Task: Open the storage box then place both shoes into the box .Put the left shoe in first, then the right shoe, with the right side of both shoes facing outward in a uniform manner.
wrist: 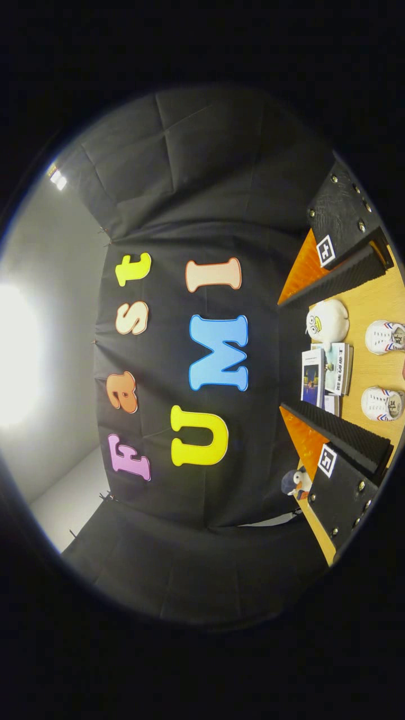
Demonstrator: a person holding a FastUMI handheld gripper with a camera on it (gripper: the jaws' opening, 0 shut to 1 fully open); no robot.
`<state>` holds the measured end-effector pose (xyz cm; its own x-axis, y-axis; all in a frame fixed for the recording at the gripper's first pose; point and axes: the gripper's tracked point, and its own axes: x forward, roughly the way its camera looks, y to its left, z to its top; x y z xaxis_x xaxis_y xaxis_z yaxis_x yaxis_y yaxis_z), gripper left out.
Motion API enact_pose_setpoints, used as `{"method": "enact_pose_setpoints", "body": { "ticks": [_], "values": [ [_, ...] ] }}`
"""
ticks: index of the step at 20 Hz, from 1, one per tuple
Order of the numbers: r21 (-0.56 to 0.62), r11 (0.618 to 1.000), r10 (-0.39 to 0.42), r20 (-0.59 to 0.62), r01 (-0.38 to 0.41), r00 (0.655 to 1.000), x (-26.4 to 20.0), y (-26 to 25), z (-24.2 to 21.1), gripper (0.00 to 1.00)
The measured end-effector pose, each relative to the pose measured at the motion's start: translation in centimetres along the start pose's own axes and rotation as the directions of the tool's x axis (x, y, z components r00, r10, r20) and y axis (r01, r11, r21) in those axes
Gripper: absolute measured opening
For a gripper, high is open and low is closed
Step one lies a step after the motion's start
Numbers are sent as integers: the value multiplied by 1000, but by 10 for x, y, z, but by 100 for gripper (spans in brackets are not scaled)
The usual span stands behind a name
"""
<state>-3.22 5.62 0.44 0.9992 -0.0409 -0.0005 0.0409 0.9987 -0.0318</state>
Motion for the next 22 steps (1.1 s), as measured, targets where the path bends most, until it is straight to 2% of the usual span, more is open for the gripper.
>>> {"method": "enact_pose_setpoints", "body": {
  "ticks": [7, 14, 18, 22],
  "values": [
    [13, 999, 42, -16, -42, 999, 15, 3, -14, 99],
    [85, 991, 116, -114, -107, 987, 33, 17, -55, 99],
    [149, 976, 181, -176, -156, 968, 44, 35, -82, 99],
    [230, 947, 276, -237, -222, 932, 51, 61, -107, 99]
  ]
}}
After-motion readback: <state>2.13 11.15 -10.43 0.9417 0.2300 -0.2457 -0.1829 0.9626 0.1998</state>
